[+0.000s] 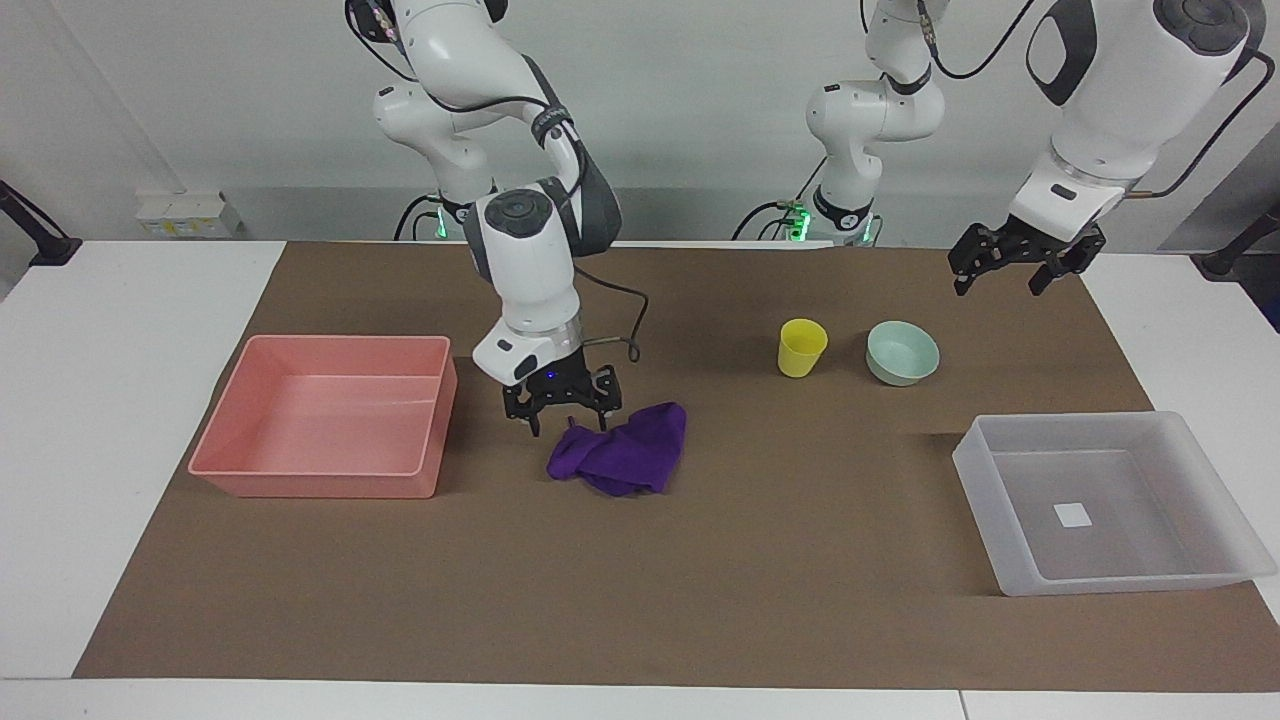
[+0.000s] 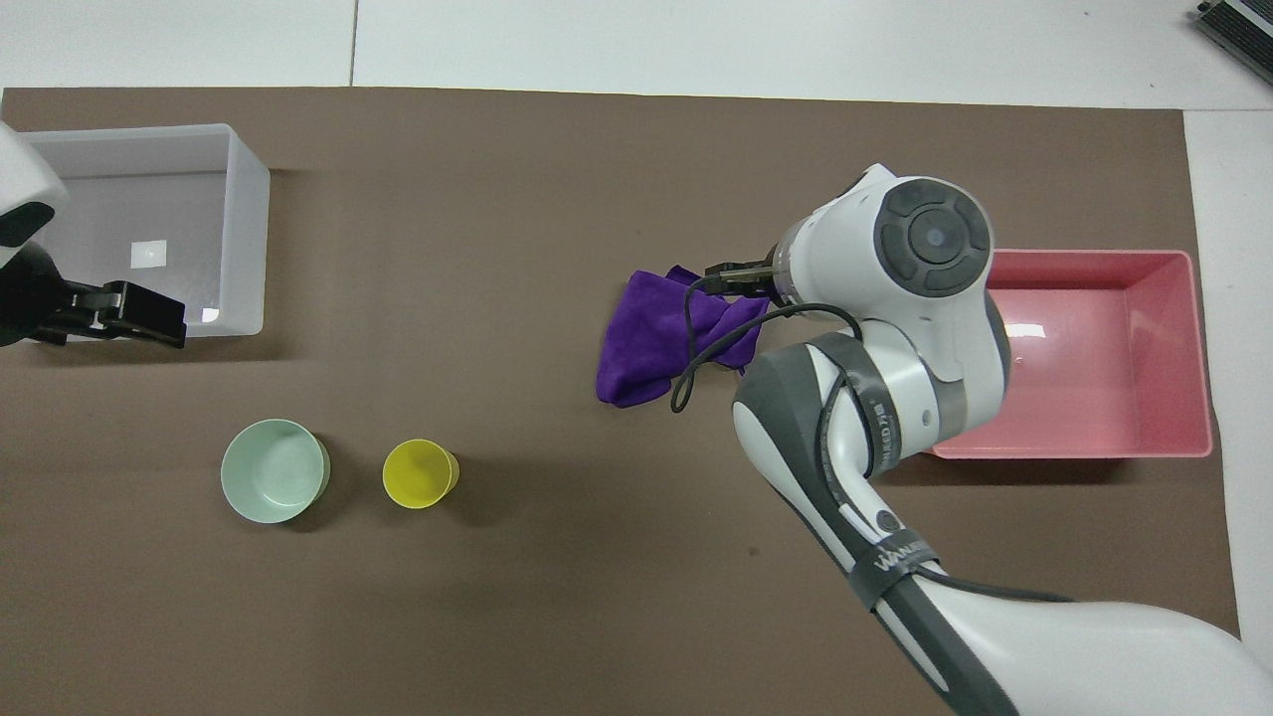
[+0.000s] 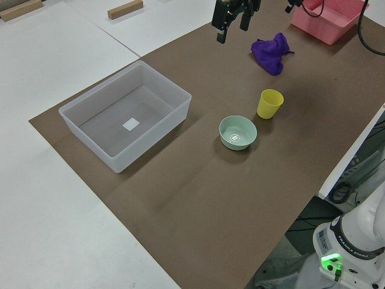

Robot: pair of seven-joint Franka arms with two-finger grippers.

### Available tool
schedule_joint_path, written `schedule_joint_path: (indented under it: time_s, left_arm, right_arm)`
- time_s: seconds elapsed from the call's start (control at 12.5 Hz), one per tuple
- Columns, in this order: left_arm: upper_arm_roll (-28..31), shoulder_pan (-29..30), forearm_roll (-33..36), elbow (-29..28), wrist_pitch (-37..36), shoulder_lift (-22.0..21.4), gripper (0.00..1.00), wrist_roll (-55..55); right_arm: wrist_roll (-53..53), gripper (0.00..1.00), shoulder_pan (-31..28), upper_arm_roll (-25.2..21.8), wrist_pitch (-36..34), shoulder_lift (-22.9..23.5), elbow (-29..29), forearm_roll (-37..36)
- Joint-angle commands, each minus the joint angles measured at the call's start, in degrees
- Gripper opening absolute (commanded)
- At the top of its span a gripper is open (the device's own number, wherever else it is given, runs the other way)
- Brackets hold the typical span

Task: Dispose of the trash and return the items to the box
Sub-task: 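Grasp the purple cloth with the right gripper while the left gripper reaches the bowl, then carry the cloth into the pink box while the left gripper moves the bowl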

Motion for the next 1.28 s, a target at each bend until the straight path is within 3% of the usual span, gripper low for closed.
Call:
schedule_joint_path:
  time_s: [0.0,0.16,0.56,0.64,0.72,0.8,0.96,1.12,1.2]
  left_arm:
    - [0.3,-1.5,0.7,-2.6,-0.8,1.9,1.0,-0.7]
    - [0.3,-1.3,0.7,-7.1,0.4,1.8,1.0,-0.6]
    - [0.7,2.3,0.8,-29.0,16.4,-4.2,1.0,0.4]
    - [0.7,3.4,0.8,-32.8,19.5,-4.7,1.0,0.6]
    - [0.7,5.2,0.8,-36.2,23.0,-5.1,1.0,1.8]
    - [0.7,6.3,0.8,-39.0,25.7,-5.2,1.0,3.0]
    - [0.7,7.1,0.8,-45.0,32.1,-5.2,1.0,3.1]
    - [0.7,7.3,0.8,-47.5,37.0,-4.4,1.0,3.2]
    - [0.7,7.3,0.7,-47.4,37.4,-3.5,0.89,3.1]
  right_arm:
    - [2.3,1.0,1.8,-0.2,7.3,5.6,0.4,-0.4]
    - [2.2,1.0,2.8,-0.2,8.3,6.9,0.3,-3.9]
    - [2.0,1.0,3.0,-0.2,9.8,8.9,-0.3,-6.5]
    - [2.0,0.66,3.0,-0.3,9.2,8.9,-0.3,-6.5]
    - [2.0,0.24,3.0,-0.3,8.7,8.8,-0.3,-6.5]
    - [2.1,0.0,3.0,-0.3,8.0,8.7,-0.3,-6.5]
    - [2.2,0.0,3.1,-0.6,5.1,8.6,0.8,-6.6]
    - [2.4,0.0,3.2,-0.9,0.3,7.9,2.6,-6.6]
    - [2.8,0.0,3.2,-1.0,-3.4,7.2,4.0,-6.6]
